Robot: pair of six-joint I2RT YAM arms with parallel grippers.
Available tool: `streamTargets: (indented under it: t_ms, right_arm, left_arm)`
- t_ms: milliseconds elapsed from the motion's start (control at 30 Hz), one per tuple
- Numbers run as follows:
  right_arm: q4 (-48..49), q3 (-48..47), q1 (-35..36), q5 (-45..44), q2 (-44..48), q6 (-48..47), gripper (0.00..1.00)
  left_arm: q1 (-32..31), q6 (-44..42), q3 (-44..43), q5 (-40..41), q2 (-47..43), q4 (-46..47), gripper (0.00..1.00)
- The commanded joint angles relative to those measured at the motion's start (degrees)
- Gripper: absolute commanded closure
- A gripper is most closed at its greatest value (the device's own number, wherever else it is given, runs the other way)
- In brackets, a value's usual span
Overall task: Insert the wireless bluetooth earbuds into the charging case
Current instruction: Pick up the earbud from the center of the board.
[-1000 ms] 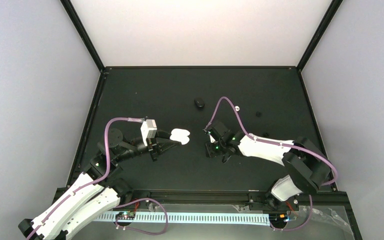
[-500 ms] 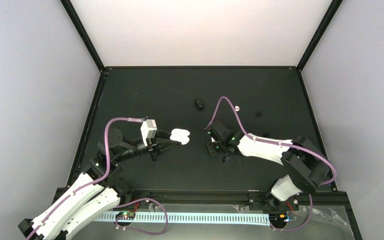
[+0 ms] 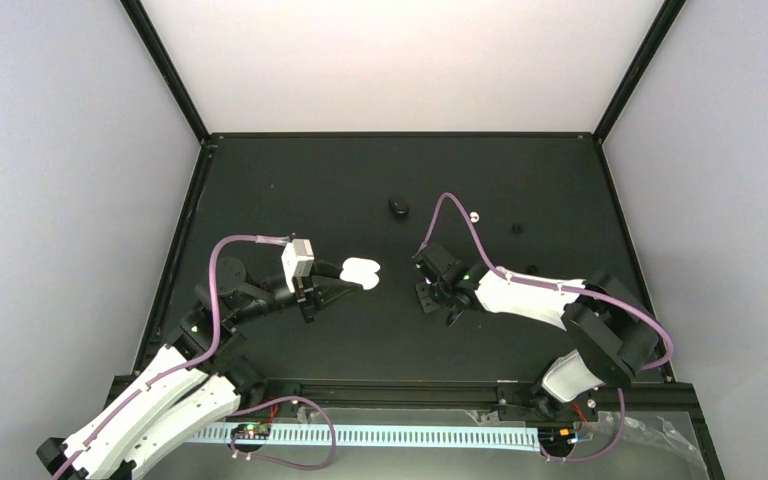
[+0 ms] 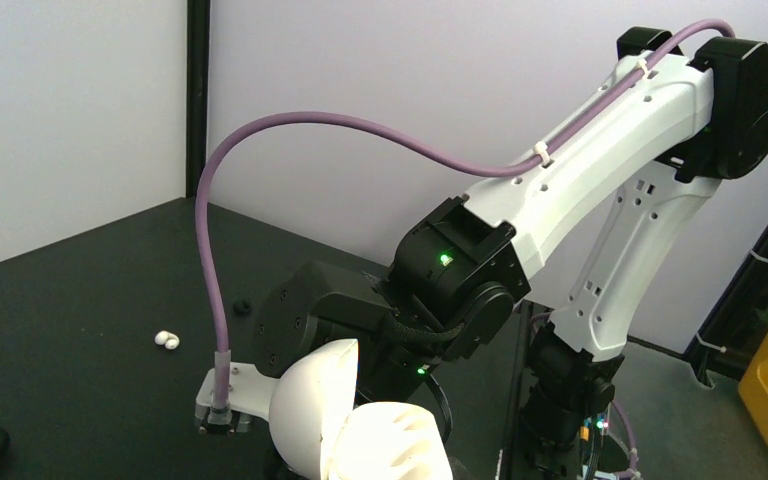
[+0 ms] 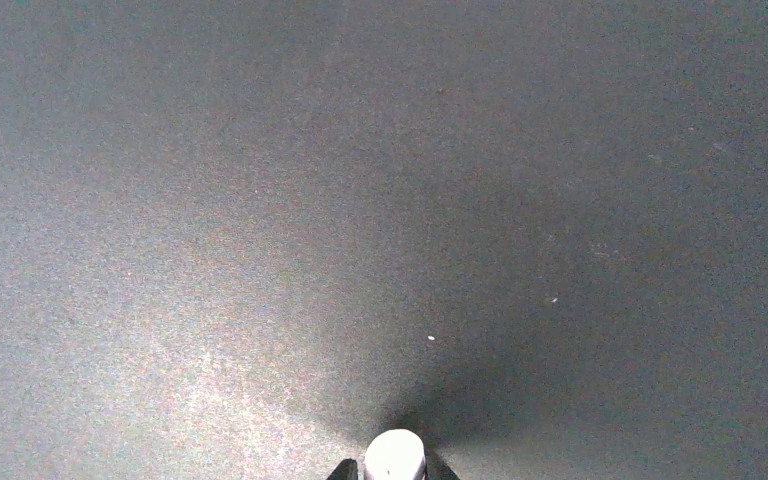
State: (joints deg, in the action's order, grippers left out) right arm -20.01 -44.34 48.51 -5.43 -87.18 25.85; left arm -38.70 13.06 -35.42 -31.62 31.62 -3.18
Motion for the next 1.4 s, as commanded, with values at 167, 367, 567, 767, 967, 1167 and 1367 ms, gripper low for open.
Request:
streamTargets:
  t_ms: [167,367,567,767,967,1167,1367]
  right_arm:
    - [-1.2,0.2,0.3,-2.4,1.1,0.3,0.88]
    - [-1.2,0.4,0.2,-1.9,1.3,0.3,0.83]
    - [-1.0,1.1,0.2,-1.8,1.6,0.4,0.82]
    - [-0.7,1.1,0.3,-2.1,1.6,0.5,0.87]
    - [-0.6,0.9,0.3,-2.5,1.8,0.4,0.88]
    - [-0.2,0.4,0.2,-3.0,1.7,0.6,0.84]
    - [0.0,-0.1,0.3,-3.0,1.7,0.5,0.86]
  left_arm:
    - [0.0,0.7,-1.1,-1.0,-0.1,0.2,0.98]
    - [0.1,0.7,-1.0,-0.9,-0.2,0.2,0.98]
    - [0.0,0.7,-1.0,-0.9,-0.1,0.2,0.98]
    - [0.1,0.7,-1.0,-0.9,-0.1,0.1,0.98]
    - [0.0,0.8,-0.9,-0.9,-0.1,0.2,0.98]
    - [0.0,0.8,-1.0,-1.0,-0.1,0.1,0.98]
    - [0.1,0.8,-1.0,-0.9,-0.2,0.2,0.98]
